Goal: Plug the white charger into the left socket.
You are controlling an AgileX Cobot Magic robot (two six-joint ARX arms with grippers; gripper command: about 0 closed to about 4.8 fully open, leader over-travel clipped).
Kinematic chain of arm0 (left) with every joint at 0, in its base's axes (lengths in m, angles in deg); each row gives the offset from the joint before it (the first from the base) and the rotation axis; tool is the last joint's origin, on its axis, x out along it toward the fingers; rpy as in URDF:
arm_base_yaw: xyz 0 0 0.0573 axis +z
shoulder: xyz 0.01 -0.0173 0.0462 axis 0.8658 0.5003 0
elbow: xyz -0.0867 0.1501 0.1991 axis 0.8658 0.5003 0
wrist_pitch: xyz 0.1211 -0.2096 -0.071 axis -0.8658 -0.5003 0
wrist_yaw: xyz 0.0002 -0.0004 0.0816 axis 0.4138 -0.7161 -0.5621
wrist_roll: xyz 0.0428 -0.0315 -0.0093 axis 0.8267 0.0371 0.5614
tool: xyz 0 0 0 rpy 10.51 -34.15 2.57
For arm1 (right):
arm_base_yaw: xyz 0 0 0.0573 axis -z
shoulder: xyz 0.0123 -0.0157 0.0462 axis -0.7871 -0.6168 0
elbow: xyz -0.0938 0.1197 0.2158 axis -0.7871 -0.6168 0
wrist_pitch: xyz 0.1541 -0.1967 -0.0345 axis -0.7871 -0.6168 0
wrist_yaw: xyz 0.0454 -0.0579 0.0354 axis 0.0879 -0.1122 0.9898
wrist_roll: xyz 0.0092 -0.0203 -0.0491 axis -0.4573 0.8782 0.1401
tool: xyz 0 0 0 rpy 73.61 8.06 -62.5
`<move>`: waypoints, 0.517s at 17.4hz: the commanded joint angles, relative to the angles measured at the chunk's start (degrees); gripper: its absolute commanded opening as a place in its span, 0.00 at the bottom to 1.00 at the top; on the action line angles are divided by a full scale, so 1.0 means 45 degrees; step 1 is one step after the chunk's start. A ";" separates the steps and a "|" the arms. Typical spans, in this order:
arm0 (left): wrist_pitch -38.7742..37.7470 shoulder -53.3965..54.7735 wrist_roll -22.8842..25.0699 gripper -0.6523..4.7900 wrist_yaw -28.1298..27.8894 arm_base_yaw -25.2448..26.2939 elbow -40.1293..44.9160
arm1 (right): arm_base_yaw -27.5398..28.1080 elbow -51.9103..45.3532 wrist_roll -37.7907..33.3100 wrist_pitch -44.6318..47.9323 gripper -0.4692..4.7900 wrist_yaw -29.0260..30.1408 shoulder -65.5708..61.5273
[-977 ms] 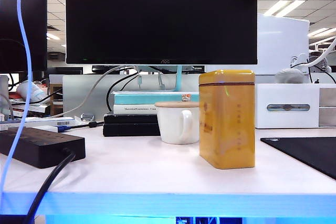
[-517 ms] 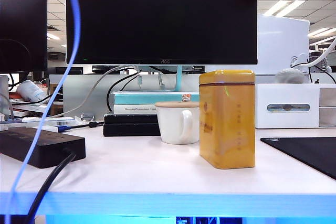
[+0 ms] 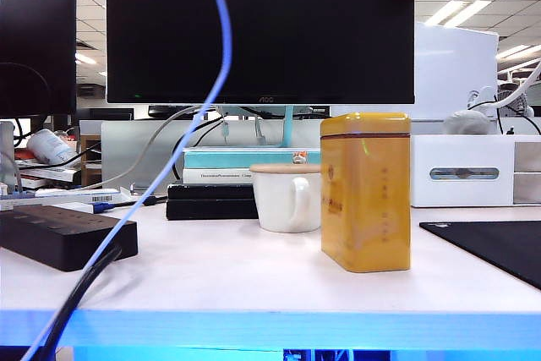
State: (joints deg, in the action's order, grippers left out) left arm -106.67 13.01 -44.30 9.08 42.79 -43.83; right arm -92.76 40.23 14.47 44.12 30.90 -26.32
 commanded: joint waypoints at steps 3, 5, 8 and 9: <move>0.0646 -0.0389 -0.0534 0.82 -0.0112 0.0005 -0.0053 | -0.0165 0.0073 0.4303 -0.2463 0.48 0.1073 -0.0194; 0.1175 -0.0665 -0.0559 0.78 -0.0131 0.0005 -0.0058 | -0.0476 0.0078 0.6917 -0.4367 0.49 0.1093 -0.0505; 0.1763 -0.1137 -0.0573 0.78 -0.0141 0.0005 -0.0058 | -0.0636 0.0073 0.7820 -0.5561 0.49 0.1117 -0.1423; 0.1885 -0.1287 -0.0612 0.78 -0.0155 0.0005 -0.0058 | -0.0724 0.0073 0.7839 -0.5610 0.49 0.1112 -0.1749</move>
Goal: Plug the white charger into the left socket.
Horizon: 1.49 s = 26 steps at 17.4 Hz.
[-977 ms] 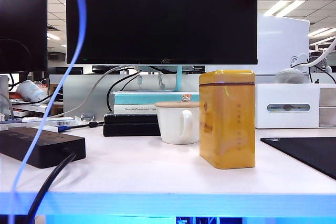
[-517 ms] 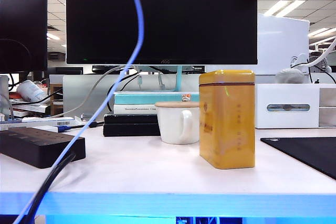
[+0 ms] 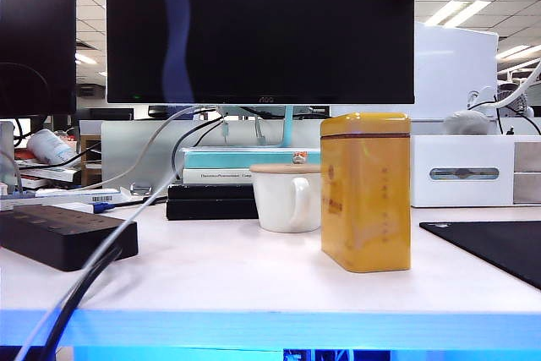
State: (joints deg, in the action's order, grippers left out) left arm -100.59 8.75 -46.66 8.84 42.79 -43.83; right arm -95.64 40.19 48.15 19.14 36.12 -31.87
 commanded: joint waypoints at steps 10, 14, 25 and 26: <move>0.1860 -0.2142 0.0733 0.16 -0.0933 0.0000 -0.0058 | -0.0510 0.0078 0.3070 -0.0160 0.48 -0.0398 -0.4192; 0.1875 -0.2390 0.0729 0.16 -0.0942 0.0000 -0.0058 | -0.0933 0.0078 0.3793 -0.0141 0.48 -0.1229 -0.5221; 0.1763 -0.2506 0.0743 0.17 -0.0952 0.0000 -0.0053 | -0.1093 0.0073 0.4425 0.2351 0.48 -0.2331 -0.8029; 0.1753 -0.2506 0.0782 0.17 -0.0947 0.0000 -0.0053 | -0.1107 0.0068 0.4425 0.2137 0.48 -0.2341 -0.8072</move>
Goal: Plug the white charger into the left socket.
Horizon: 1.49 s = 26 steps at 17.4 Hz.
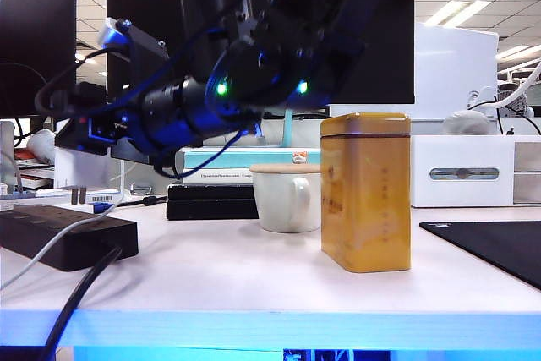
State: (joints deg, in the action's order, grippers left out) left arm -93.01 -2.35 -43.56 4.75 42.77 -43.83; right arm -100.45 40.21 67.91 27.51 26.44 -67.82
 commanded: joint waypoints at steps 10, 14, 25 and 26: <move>0.0063 -0.0131 0.0112 0.17 -0.0044 0.0005 -0.0053 | -0.0117 0.0049 0.0325 -0.1059 0.48 -0.0180 -0.0078; 0.0073 -0.0248 0.0136 0.17 -0.0044 0.0010 -0.0053 | -0.0121 0.0068 0.0321 0.1010 0.48 -0.0136 -0.0083; 0.0029 -0.0345 0.0097 0.17 -0.0039 0.0005 -0.0049 | -0.0189 0.0981 0.0316 0.2259 0.48 -0.0656 -0.1166; -0.0005 -0.0345 0.0102 0.17 -0.0044 0.0005 -0.0049 | -0.0253 0.0981 0.0316 0.2307 0.48 -0.0661 -0.1331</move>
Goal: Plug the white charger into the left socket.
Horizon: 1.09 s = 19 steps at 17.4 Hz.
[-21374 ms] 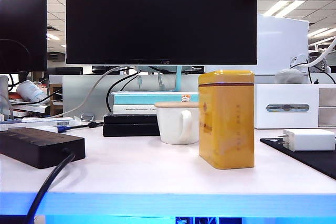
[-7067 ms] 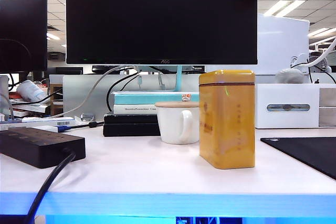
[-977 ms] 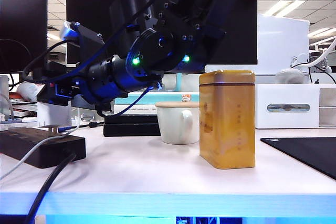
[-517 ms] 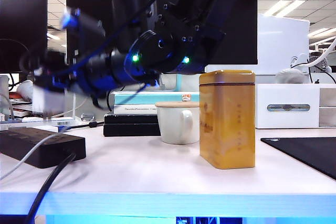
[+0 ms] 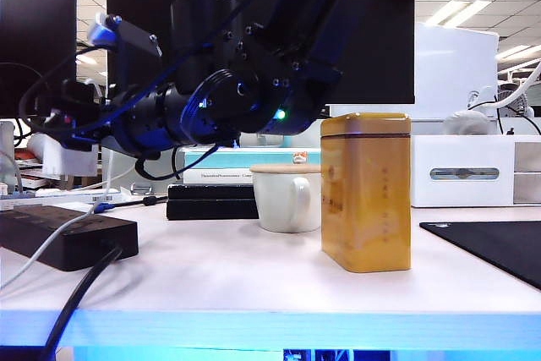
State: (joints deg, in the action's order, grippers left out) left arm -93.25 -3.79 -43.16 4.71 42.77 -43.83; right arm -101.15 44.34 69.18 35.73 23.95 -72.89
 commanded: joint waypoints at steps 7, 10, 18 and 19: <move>0.0000 -0.0029 0.0053 0.17 -0.0029 0.0005 -0.0049 | -0.0384 0.0063 0.0044 0.1069 0.48 -0.0792 -0.1020; -0.0185 -0.0039 0.0053 0.17 -0.0034 0.0005 -0.0049 | -0.0146 0.0063 0.0039 0.1423 0.48 -0.0772 -0.0991; -0.0175 -0.0039 0.0058 0.17 -0.0034 0.0010 -0.0049 | -0.0175 0.0049 -0.0024 0.0690 0.48 -0.0287 -0.0981; -0.0170 -0.0044 0.0058 0.17 -0.0034 0.0010 -0.0049 | -0.0170 0.0049 -0.0015 0.0651 0.48 -0.0291 -0.0928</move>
State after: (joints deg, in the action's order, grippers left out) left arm -94.54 -3.82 -43.14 4.71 42.79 -43.83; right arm -101.85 44.47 69.04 39.03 22.09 -77.48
